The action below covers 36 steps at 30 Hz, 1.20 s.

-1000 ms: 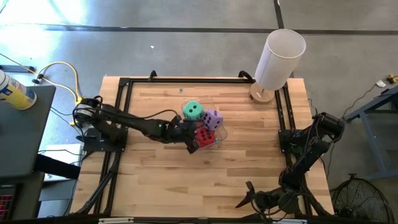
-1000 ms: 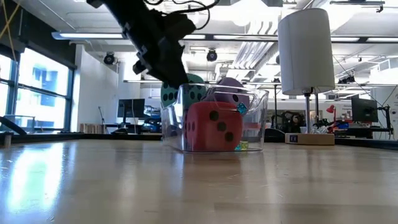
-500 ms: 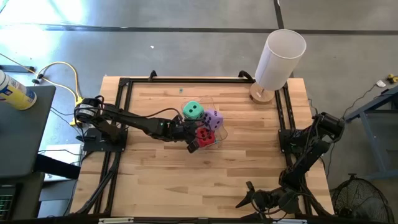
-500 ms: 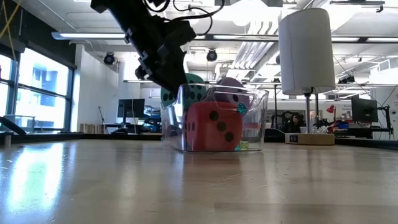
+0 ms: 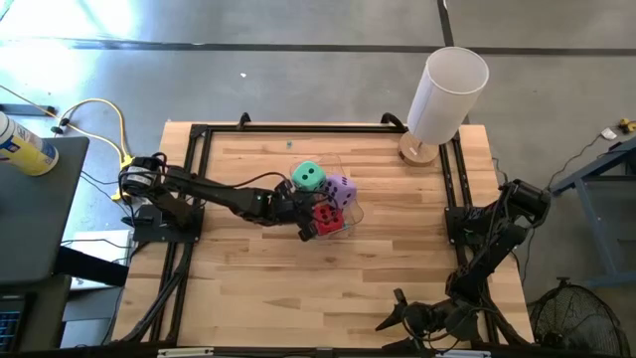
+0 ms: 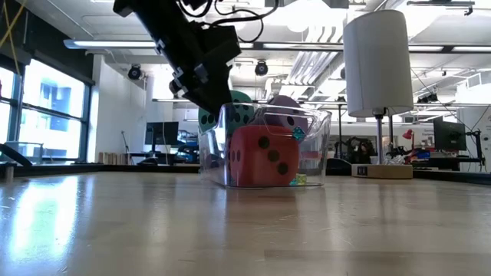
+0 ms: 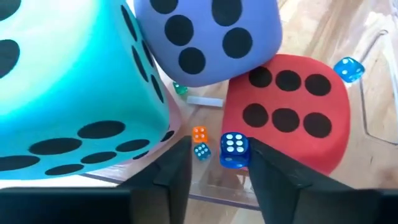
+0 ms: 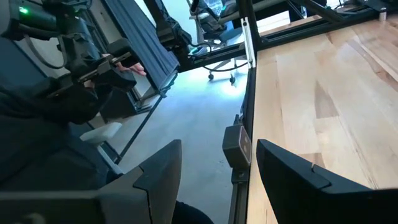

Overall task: Pick & Place Dice
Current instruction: Put the small dark blue dice into the transparent bin

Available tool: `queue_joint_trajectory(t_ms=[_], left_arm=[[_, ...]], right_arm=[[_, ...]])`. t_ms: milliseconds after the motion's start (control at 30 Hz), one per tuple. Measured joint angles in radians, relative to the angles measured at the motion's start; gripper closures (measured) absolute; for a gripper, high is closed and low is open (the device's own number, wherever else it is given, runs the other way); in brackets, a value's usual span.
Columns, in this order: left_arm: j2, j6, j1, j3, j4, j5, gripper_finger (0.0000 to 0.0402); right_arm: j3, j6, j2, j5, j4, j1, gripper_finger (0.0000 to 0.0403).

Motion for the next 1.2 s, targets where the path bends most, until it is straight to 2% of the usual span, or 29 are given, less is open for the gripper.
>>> queue_joint_trajectory(t_ms=[167,333,733,867,1033,1200], left_arm=[[0.0,0.0,-0.008,0.0,0.001,-0.002,0.0212],[0.0,-0.006,-0.011,0.0,0.004,0.0,0.0189],[0.001,-0.04,-0.041,0.0,0.082,0.003,0.0187],[0.01,-0.114,-0.047,0.002,0.092,0.003,0.0187],[0.041,-0.284,-0.039,0.002,0.083,0.018,0.0187],[0.066,-0.315,-0.04,0.002,0.096,0.025,0.0187]], right_arm=[[0.0,-0.008,0.0,0.0,0.0,0.0,0.0204],[0.0,-0.008,0.0,0.0,-0.001,0.0,0.0204],[0.0,-0.034,0.0,-0.004,-0.008,0.0,0.0204],[0.0,-0.035,0.0,-0.004,-0.008,0.0,0.0204],[0.0,-0.035,0.0,-0.004,-0.009,0.0,0.0204],[0.0,-0.035,0.0,-0.004,-0.008,0.0,0.0204]])
